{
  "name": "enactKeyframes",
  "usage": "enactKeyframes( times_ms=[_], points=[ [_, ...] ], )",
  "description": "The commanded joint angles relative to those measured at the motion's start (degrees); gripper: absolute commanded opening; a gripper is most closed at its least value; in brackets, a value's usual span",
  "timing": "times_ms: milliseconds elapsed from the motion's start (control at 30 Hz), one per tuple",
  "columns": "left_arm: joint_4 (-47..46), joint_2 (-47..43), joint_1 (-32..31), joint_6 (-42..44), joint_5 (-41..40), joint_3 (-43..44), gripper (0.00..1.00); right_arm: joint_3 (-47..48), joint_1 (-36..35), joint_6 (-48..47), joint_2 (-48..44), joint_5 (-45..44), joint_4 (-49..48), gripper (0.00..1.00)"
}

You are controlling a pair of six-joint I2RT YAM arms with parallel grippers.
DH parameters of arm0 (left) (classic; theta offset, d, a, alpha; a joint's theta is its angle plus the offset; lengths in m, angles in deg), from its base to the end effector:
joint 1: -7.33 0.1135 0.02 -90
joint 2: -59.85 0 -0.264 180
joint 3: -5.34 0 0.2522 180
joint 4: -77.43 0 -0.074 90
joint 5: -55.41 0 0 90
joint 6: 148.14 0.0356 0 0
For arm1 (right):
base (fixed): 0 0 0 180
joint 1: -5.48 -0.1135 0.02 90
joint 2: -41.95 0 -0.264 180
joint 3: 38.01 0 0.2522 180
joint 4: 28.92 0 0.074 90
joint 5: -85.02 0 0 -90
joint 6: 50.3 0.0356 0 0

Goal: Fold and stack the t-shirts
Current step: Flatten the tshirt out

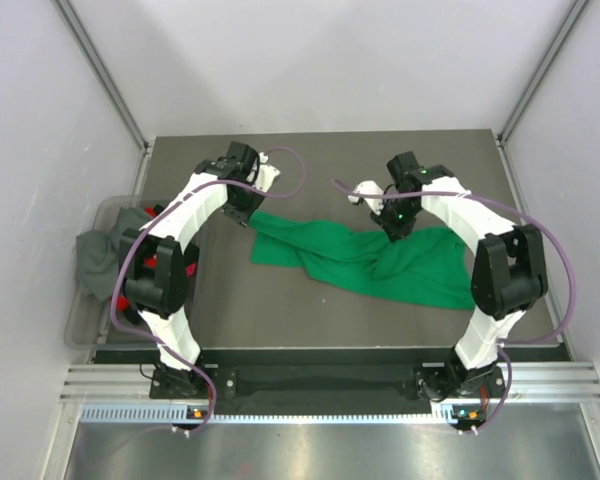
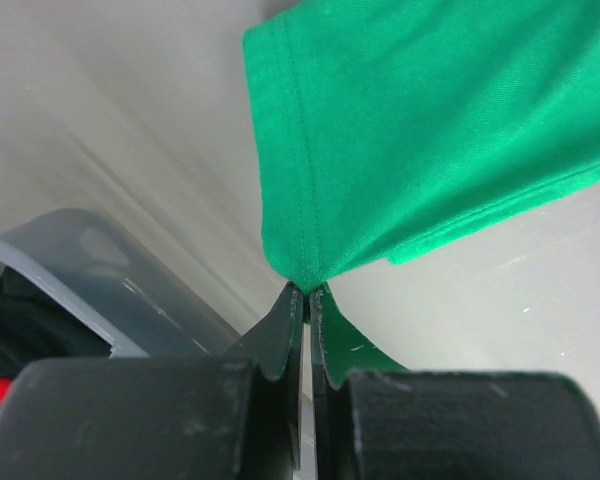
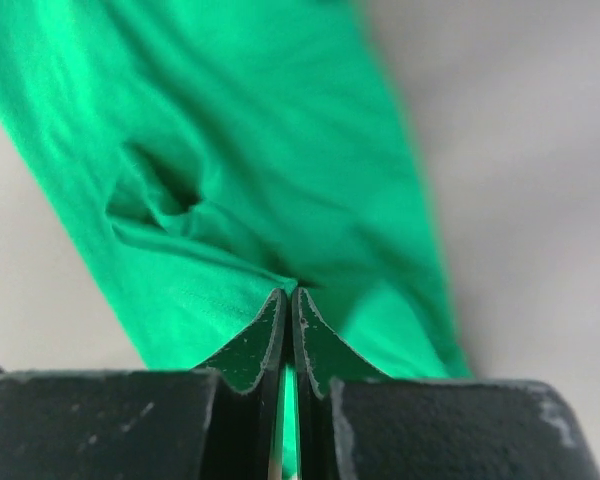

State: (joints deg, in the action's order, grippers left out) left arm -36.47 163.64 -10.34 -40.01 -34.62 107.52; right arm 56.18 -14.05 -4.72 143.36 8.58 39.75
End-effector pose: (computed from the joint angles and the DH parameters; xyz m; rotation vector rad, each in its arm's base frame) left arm 0.3588 -0.1143 0.2614 0.8459 2.6194 0.0029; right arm 0.3260 0.1245 0.2353 -1.5395 2.3872 0.2540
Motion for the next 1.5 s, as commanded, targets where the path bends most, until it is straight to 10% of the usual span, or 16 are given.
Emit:
enactKeyframes(
  times_ms=[0,967,1467],
  points=[
    [0.40,-1.65,0.09,0.59,-2.77,2.63,0.00,7.02,3.52,2.93,-9.55,0.67,-4.01,0.00],
    [9.27,-35.84,-0.35,5.25,16.03,18.54,0.00,10.18,15.84,1.99,-63.68,-18.21,-19.05,0.00],
    [11.39,-42.55,0.62,7.61,6.47,30.75,0.00,33.58,9.88,-3.82,-60.54,-27.35,-15.00,0.00]
  ],
)
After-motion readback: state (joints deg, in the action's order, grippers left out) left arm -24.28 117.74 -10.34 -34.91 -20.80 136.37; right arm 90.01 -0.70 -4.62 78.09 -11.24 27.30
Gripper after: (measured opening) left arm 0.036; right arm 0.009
